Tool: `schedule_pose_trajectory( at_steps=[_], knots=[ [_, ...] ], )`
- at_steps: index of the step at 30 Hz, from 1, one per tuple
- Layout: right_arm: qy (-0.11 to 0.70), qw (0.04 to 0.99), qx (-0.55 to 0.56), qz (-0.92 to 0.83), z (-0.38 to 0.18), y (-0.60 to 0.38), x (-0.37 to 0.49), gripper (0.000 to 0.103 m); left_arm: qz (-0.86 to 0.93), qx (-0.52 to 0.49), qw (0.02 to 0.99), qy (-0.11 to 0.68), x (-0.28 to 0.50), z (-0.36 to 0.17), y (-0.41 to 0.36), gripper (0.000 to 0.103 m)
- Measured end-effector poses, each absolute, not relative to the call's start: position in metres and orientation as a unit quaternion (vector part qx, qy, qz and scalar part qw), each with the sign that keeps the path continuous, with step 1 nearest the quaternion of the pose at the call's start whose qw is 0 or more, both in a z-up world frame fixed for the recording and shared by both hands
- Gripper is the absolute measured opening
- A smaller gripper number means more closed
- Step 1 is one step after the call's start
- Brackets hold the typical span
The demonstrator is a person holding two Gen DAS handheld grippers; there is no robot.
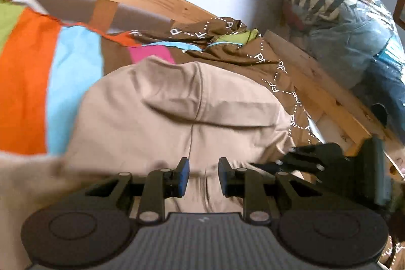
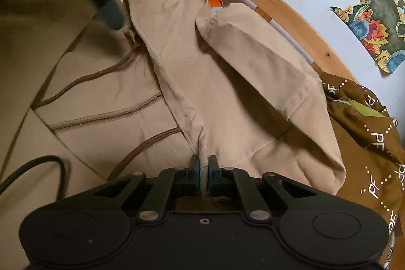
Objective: Fold large clothes
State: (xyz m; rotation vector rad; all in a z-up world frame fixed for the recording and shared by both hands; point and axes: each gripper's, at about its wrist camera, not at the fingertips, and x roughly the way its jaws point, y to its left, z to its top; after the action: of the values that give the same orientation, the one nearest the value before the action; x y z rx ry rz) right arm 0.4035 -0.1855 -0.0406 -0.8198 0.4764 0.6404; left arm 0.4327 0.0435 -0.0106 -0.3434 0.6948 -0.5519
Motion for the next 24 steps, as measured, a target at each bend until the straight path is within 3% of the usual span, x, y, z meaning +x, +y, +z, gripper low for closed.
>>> schedule_pose_trajectory(
  at_steps=[1,3,5,7,14,16,18,20,21,22,23,24],
  knots=[
    [0.226,0.843,-0.383,0.304,-0.039,-0.185,0.403,0.009,-0.268,-0.173,0.886,0.337,0.442,-0.013,0.040,0.026],
    [0.230,0.846,-0.364,0.315,-0.032,-0.187,0.399,0.030,-0.280,-0.208,0.871,0.347,0.453,-0.019,0.039,0.026],
    [0.233,0.849,-0.347,0.324,-0.022,-0.191,0.390,0.042,-0.281,-0.201,0.864,0.366,0.465,-0.028,0.031,0.026],
    [0.230,0.854,-0.327,0.333,-0.007,-0.200,0.381,0.042,-0.275,-0.169,0.867,0.380,0.467,-0.039,0.024,0.026],
    [0.169,0.896,-0.307,0.274,0.044,-0.206,0.387,0.061,-0.277,-0.150,0.864,0.392,0.468,-0.050,0.021,0.022],
    [0.167,0.902,-0.307,0.254,0.048,-0.196,0.407,0.068,-0.277,-0.148,0.866,0.389,0.466,-0.047,0.020,0.022],
    [0.186,0.893,-0.311,0.266,0.044,-0.183,0.427,0.083,-0.286,-0.158,0.868,0.374,0.461,-0.043,0.023,0.023],
    [0.209,0.878,-0.325,0.281,0.038,-0.167,0.445,0.081,-0.309,-0.161,0.866,0.360,0.457,-0.039,0.024,0.023],
    [0.215,0.873,-0.328,0.291,0.037,-0.162,0.449,0.075,-0.317,-0.154,0.866,0.356,0.456,-0.038,0.022,0.023],
    [0.218,0.870,-0.331,0.292,0.037,-0.158,0.453,0.067,-0.323,-0.146,0.864,0.357,0.457,-0.038,0.019,0.023],
    [0.217,0.872,-0.331,0.289,0.038,-0.156,0.456,0.044,-0.328,-0.142,0.862,0.361,0.460,-0.038,0.016,0.023],
    [0.221,0.874,-0.326,0.286,0.040,-0.155,0.460,0.034,-0.332,-0.141,0.858,0.366,0.463,-0.039,0.013,0.023]
  ],
)
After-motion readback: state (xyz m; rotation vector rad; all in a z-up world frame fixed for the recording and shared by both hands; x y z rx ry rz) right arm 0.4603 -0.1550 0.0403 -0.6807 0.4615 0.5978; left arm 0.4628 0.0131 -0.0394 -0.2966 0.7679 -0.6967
